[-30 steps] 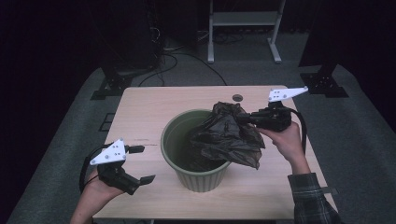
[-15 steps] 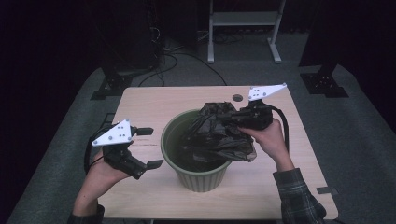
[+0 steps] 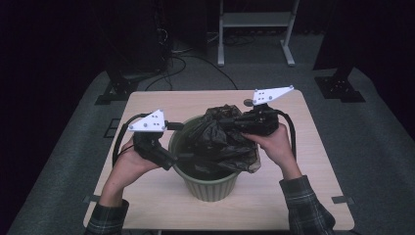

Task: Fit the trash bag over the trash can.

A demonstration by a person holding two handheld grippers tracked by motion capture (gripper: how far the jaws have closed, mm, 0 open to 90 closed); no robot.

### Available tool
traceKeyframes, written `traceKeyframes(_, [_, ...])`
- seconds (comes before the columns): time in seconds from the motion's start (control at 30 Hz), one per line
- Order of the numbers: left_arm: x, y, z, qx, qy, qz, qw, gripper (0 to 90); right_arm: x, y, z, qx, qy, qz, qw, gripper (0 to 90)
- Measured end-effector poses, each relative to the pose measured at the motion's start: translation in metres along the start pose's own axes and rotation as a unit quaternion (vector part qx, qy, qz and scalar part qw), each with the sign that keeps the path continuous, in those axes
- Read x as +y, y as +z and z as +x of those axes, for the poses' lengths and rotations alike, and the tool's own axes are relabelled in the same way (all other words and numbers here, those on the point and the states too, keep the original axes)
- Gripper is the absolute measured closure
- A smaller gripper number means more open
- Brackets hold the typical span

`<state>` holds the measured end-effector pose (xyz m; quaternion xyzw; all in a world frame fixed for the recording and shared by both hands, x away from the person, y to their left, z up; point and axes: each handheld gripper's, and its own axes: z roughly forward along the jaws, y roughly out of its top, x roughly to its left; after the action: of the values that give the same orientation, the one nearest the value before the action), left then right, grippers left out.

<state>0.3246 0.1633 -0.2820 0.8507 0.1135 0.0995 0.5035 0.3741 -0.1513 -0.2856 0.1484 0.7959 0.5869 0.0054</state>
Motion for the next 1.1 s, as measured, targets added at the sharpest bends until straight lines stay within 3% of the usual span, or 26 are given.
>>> traceKeyframes(0.3, [0.015, 0.017, 0.007, -0.007, 0.007, 0.018, 0.9998, 6.8, 0.011, 0.013, 0.000, 0.016, -0.002, 0.002, 0.9999, 89.8])
traceKeyframes(0.53, [0.018, 0.029, 0.012, -0.015, 0.003, 0.037, 0.9992, 14.6, 0.017, 0.022, 0.002, 0.028, -0.004, 0.002, 0.9996, 89.8])
traceKeyframes(0.63, [0.018, 0.032, 0.014, -0.025, 0.009, 0.050, 0.9984, 29.2, 0.019, 0.024, 0.002, 0.031, -0.007, 0.000, 0.9995, 89.8])
traceKeyframes(0.73, [0.016, 0.033, 0.015, -0.028, 0.008, 0.058, 0.9979, 55.2, 0.019, 0.024, 0.003, 0.031, -0.009, -0.002, 0.9995, 89.6])
traceKeyframes(0.77, [0.015, 0.033, 0.015, -0.028, 0.009, 0.060, 0.9978, 66.0, 0.018, 0.024, 0.002, 0.028, -0.007, -0.001, 0.9996, 85.7])
traceKeyframes(0.87, [0.012, 0.032, 0.016, -0.024, -0.004, 0.058, 0.9980, 85.5, 0.014, 0.021, 0.000, 0.026, 0.003, -0.005, 0.9996, 74.1])
traceKeyframes(0.93, [0.010, 0.028, 0.016, -0.011, -0.008, 0.055, 0.9984, 88.4, 0.010, 0.016, -0.001, 0.018, 0.007, -0.004, 0.9998, 67.3])
traceKeyframes(1.1, [0.006, 0.019, 0.018, 0.017, -0.015, 0.044, 0.9988, 88.7, -0.003, -0.003, -0.003, -0.004, 0.020, -0.002, 0.9998, 60.2])
